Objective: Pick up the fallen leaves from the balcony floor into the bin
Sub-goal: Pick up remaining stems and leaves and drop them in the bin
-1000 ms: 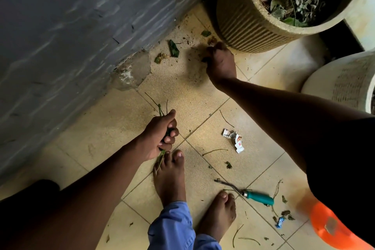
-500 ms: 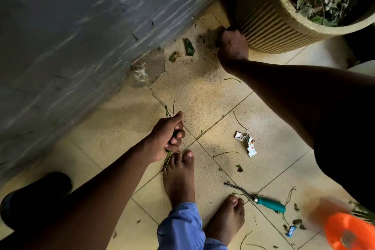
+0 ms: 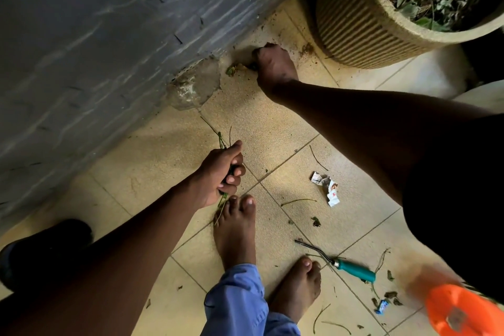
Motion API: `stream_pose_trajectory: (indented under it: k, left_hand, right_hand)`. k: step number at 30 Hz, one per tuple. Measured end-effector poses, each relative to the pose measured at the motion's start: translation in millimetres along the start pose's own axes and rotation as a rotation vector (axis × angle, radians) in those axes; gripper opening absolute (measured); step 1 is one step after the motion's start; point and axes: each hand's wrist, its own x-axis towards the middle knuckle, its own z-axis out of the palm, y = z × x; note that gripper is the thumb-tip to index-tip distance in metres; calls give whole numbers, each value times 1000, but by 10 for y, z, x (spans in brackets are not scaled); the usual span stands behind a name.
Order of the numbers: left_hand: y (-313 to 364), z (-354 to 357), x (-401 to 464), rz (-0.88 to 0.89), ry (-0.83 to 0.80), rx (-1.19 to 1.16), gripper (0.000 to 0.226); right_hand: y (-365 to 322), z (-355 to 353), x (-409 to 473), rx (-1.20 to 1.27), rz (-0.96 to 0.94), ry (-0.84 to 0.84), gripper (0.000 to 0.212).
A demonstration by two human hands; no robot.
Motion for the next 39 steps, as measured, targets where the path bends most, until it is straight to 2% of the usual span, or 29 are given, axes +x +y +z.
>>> stream_pose_trajectory:
  k: [1,4,5,11,19,25,28,30,33,37,39]
  left_hand:
    - [-6,10,-6,0,1,-6,48]
    - [-33,31,-24,-2,7,-22,48]
    - [-45,37,-27,-2,10,-27,48]
    - [-122,54,-25,-6,12,-65,47]
    - [-274,-151,-75,-9,30,-108,49]
    - [-358,-299,-85,-22,20,-136,50]
    - [-392,-345,-91,-28,7,-137,50]
    - [-413,-362,-113,-27,10,-144,50]
    - [-434,-331,-187,-33,18,-153,50]
    - [-410,-215,-331,-21,28,-205,51]
    - [-379,-111,-411,-15,45,-241,51]
  right_hand:
    - [28,104,-51,-6,-43,31,26]
    - [115,82,-54,-21,20,110,26]
    - [131,89,-93,-31,-9,121,26]
    - [-10,236,-204,-104,-245,80,31]
    - [-128,305,-181,-140,-250,98,29]
    - [-227,365,-48,-208,-361,81,36]
    - [-232,416,-50,-250,-367,77,33]
    - [-208,453,-108,-219,-311,89,25]
    - [-146,492,-317,-59,-97,84,18]
    - [-179,380,-835,359,175,57,7]
    - [-247,234,-1180,635,262,-19,14]
